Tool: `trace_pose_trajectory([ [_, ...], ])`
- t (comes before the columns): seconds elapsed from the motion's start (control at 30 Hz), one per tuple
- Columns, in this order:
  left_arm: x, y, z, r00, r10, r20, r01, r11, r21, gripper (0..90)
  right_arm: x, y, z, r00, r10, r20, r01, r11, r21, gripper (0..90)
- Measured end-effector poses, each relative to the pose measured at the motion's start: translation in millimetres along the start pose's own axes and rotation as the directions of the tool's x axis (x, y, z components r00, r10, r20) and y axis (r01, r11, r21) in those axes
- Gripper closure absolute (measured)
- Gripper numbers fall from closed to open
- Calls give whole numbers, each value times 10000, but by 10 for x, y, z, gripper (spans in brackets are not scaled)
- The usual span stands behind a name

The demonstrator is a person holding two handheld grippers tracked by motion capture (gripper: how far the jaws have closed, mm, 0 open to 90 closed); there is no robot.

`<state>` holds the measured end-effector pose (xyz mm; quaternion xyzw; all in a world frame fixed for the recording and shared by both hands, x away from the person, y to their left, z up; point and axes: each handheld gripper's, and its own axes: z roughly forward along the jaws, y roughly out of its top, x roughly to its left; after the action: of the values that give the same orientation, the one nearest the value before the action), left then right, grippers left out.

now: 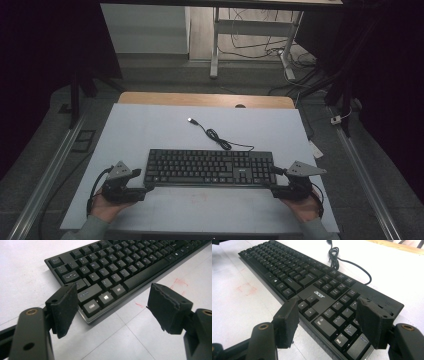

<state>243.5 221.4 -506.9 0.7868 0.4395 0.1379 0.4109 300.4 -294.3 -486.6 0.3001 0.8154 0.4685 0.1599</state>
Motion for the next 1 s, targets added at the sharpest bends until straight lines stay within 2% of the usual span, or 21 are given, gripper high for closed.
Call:
trace_pose_trajectory([
  [1.0, 24, 6, -23, 10000, -37, -75, 36, 10000, -83, 255, 24, -3, 25, 9999, -101, 21, 101, 9996, 281, 360],
])
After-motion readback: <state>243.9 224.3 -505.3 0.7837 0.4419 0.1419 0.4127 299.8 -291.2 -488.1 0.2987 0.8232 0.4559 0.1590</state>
